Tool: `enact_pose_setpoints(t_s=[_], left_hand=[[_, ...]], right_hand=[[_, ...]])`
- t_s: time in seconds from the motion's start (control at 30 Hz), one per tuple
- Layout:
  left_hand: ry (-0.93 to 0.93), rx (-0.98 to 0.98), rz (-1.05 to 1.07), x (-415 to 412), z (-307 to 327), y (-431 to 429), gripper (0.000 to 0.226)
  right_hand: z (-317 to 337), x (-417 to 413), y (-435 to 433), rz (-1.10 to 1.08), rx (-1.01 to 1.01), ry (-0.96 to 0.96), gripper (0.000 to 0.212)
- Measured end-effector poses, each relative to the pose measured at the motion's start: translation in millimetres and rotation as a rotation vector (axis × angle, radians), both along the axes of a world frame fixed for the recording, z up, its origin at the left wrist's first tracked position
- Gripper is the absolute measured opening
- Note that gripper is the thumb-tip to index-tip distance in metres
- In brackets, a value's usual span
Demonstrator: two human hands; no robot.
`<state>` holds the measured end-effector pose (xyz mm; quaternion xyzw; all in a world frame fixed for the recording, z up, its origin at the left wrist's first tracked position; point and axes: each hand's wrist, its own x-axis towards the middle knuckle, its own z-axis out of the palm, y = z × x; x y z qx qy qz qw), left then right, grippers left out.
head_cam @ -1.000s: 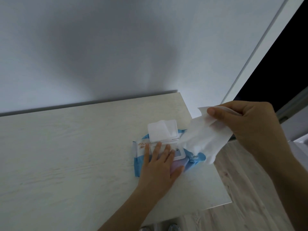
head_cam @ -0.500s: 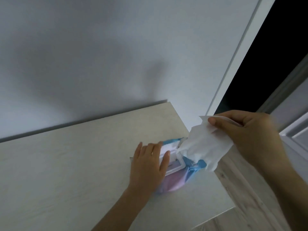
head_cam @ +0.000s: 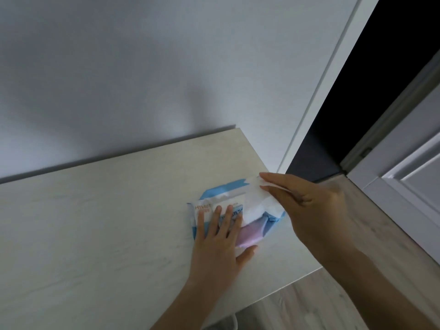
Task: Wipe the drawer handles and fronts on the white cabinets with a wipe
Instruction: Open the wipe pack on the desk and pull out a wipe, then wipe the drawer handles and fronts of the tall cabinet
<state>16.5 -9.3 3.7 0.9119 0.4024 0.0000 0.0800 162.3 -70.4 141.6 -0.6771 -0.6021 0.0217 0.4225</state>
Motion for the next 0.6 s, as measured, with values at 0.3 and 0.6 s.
enact_pose_setpoints(t_s=[0.3,0.6], left_hand=[[0.025,0.166,-0.019,-69,-3,-75,0.066],[0.072,0.212,0.125,-109,-26,-173,0.064]], right_hand=[[38,16,-68,-0.008,0.070,0.212,0.017],[-18,60,-169,0.043,-0.472,0.181,0.023]])
